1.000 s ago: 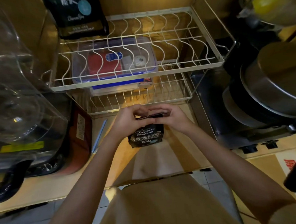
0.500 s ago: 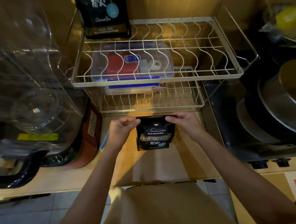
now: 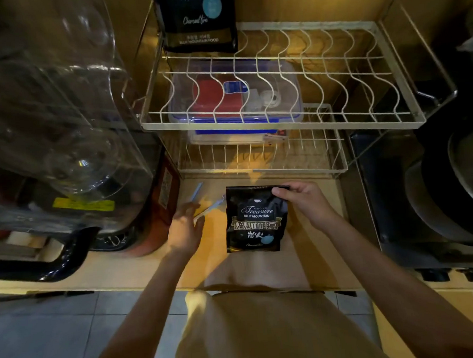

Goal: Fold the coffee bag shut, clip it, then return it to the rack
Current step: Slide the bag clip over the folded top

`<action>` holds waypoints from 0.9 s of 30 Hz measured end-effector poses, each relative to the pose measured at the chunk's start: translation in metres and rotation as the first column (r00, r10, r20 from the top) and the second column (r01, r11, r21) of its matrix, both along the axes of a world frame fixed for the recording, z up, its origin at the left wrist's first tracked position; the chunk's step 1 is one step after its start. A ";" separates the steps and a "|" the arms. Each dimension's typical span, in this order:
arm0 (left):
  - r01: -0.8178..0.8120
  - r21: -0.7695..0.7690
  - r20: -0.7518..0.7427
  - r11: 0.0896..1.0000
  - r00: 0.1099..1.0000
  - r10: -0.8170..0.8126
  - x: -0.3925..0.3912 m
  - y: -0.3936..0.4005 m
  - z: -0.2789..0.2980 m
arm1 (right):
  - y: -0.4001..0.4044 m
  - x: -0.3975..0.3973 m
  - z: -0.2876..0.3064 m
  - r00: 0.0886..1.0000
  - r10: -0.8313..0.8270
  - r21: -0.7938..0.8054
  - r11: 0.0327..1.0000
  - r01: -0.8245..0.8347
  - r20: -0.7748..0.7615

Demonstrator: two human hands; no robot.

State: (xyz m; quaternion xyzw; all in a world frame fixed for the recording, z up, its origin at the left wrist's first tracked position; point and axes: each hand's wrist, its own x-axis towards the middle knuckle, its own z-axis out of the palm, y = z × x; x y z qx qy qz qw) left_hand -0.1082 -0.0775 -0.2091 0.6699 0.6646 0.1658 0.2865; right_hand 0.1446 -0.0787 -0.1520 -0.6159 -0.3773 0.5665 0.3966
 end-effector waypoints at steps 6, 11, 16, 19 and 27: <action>-0.016 -0.142 -0.291 0.990 0.956 -0.026 -0.011 -0.011 -0.033 | 0.001 0.002 0.002 1.000 0.013 -0.010 1.000 -0.013 0.003; 0.016 -0.129 -0.408 0.992 0.911 -0.068 -0.011 -0.015 -0.036 | 0.003 0.007 0.006 1.000 0.021 -0.003 1.000 -0.021 0.012; -0.033 -0.127 -0.391 0.991 0.920 -0.019 -0.011 -0.025 -0.038 | -0.001 0.009 0.005 1.000 0.029 0.017 0.999 -0.030 0.007; -0.075 -0.152 -0.345 0.986 0.939 0.018 -0.011 -0.028 -0.039 | -0.003 0.010 0.005 1.000 0.030 0.027 0.999 -0.030 -0.006; -0.236 -0.470 0.580 0.850 0.644 0.499 -0.008 -0.029 -0.001 | -0.007 0.010 0.005 1.000 0.006 0.032 0.999 -0.006 -0.019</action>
